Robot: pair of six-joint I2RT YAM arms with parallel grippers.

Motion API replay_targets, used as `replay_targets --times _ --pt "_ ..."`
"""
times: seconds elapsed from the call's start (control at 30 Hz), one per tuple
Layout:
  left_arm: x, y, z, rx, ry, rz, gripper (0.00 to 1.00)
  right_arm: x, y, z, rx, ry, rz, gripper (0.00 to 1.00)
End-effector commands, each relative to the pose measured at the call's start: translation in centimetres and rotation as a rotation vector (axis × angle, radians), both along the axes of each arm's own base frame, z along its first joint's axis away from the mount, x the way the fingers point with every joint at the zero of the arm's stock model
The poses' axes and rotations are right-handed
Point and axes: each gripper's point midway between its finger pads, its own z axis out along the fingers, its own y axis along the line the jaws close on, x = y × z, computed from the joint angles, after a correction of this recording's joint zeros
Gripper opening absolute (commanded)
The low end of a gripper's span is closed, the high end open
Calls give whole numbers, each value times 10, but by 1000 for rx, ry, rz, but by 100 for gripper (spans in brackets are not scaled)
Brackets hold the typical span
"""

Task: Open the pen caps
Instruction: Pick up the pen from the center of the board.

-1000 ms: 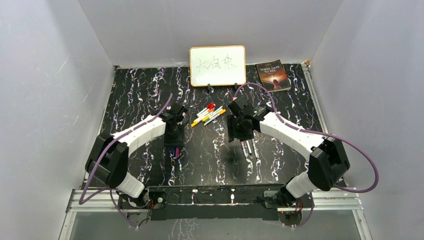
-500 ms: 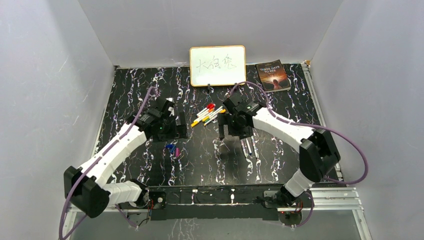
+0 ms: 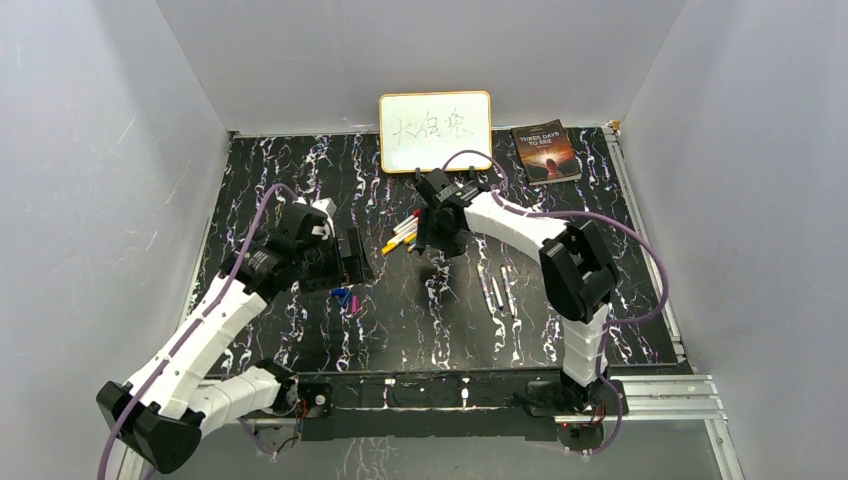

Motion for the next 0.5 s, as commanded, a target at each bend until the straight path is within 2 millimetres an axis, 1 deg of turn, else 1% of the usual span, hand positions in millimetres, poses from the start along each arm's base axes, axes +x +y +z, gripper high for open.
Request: replay_targets --times 0.0,0.03,0.07,0.27,0.47 --pt "-21 3 -3 -19 40 -38 98 29 18 6 90 -43 -164 49" --pt "-22 4 -2 -18 39 -41 98 32 18 3 98 -41 -193 44" --pt "-24 5 -3 -14 41 -44 98 33 20 0 107 -38 -213 42" --pt "-28 8 -2 -1 39 -70 98 45 29 -12 134 -18 -313 41" --pt "-32 10 -4 8 36 -82 98 55 29 -26 142 16 -397 38"
